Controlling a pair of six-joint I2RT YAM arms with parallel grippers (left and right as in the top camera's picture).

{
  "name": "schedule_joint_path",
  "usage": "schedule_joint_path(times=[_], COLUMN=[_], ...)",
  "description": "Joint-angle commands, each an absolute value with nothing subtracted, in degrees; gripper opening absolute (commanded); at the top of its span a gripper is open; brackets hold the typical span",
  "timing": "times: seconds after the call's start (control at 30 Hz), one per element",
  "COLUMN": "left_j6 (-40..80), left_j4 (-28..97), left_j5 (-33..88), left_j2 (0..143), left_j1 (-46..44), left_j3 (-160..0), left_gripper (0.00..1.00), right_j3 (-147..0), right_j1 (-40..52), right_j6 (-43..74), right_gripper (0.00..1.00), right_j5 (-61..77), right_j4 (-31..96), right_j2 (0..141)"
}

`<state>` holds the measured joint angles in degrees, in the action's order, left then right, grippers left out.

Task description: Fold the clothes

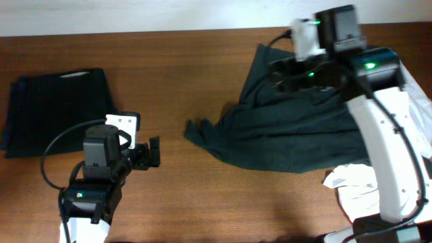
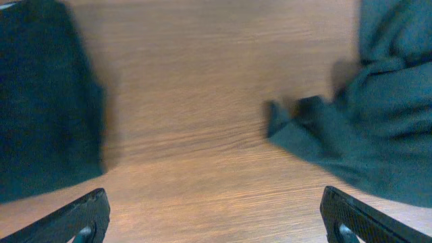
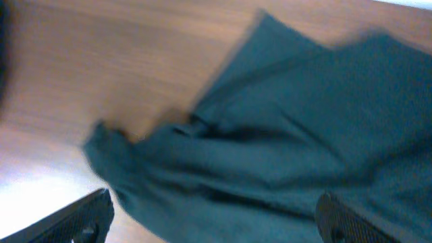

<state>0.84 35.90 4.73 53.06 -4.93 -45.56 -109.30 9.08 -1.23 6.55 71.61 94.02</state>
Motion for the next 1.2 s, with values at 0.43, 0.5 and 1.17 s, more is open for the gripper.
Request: schedule_joint_path(times=[0.43, 0.5, 1.17], left_j6=[20.21, 24.16, 19.62], left_j4=[20.14, 15.0, 22.37], left_j5=[27.68, 27.66, 8.88], left_j2=[91.31, 96.62, 95.04], left_j1=[-20.86, -24.29, 3.6], left_j3=[-46.65, -46.65, -74.39], left_gripper=[0.99, 0.99, 0.99], right_j3=[-110.17, -110.17, -110.17], right_j1=[-6.2, -6.2, -6.52], right_j6=[0.95, 0.95, 0.93], right_gripper=[0.99, 0.99, 0.99], right_j5=[2.5, 2.5, 2.28], right_j4=[83.66, 83.96, 84.14], right_j2=[92.95, 92.95, 92.99])
